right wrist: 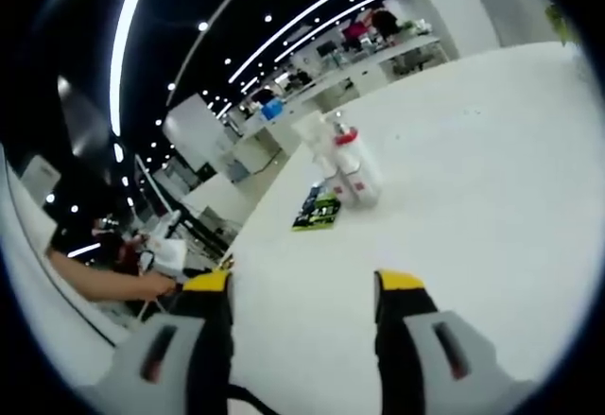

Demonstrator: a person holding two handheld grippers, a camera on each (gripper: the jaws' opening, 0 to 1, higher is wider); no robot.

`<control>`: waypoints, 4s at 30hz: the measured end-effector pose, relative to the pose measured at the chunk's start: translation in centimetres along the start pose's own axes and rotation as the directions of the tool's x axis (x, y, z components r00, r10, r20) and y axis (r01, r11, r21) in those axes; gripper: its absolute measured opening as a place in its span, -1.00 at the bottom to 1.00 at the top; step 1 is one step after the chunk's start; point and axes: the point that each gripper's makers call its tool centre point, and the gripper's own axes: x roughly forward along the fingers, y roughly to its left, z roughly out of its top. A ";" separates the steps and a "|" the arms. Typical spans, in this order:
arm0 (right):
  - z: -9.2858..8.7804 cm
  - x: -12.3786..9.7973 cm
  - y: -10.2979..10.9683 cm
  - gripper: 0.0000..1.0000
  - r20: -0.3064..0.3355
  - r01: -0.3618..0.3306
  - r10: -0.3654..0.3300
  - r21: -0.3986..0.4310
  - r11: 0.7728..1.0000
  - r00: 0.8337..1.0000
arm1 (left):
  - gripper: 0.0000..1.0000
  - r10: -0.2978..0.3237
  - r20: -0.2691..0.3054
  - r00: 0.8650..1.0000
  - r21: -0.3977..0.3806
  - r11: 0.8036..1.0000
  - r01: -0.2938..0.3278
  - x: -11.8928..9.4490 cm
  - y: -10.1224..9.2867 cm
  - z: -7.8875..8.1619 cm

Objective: Arrange the skincare products in the storage area until every visible bottle or jar stands upright without overlapping.

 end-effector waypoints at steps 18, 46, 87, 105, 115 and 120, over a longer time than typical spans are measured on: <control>-0.4 0.5 0.4 0.11 -0.030 -0.032 0.033 0.002 0.999 0.999 | -0.21 -0.082 0.009 0.997 -0.033 0.996 0.082 -0.1 -2.0 1.5; -3.0 3.0 4.6 -0.42 -0.171 -0.238 0.259 0.135 0.962 0.951 | -0.21 -0.382 0.081 0.921 0.569 0.776 0.272 -6.7 -21.6 12.9; -1.0 1.1 7.3 -1.00 -0.040 -0.436 0.491 0.401 0.806 0.870 | -0.29 -0.767 0.373 0.522 -0.095 0.528 0.844 -11.6 -27.8 15.7; 1.4 0.8 8.3 -0.88 0.098 -0.519 0.524 0.378 0.767 0.846 | -1.00 -0.834 0.406 0.373 -0.247 0.292 0.924 -13.2 -28.7 15.8; 1.1 0.8 8.2 -1.00 0.031 -0.507 0.518 0.263 0.821 0.855 | -1.00 -0.847 0.380 0.371 -0.318 0.257 0.913 -13.0 -28.7 14.7; 1.1 0.9 8.1 -0.90 0.043 -0.508 0.517 0.279 0.815 0.855 | -1.00 -0.847 0.394 0.357 -0.333 0.231 0.914 -13.4 -28.5 14.8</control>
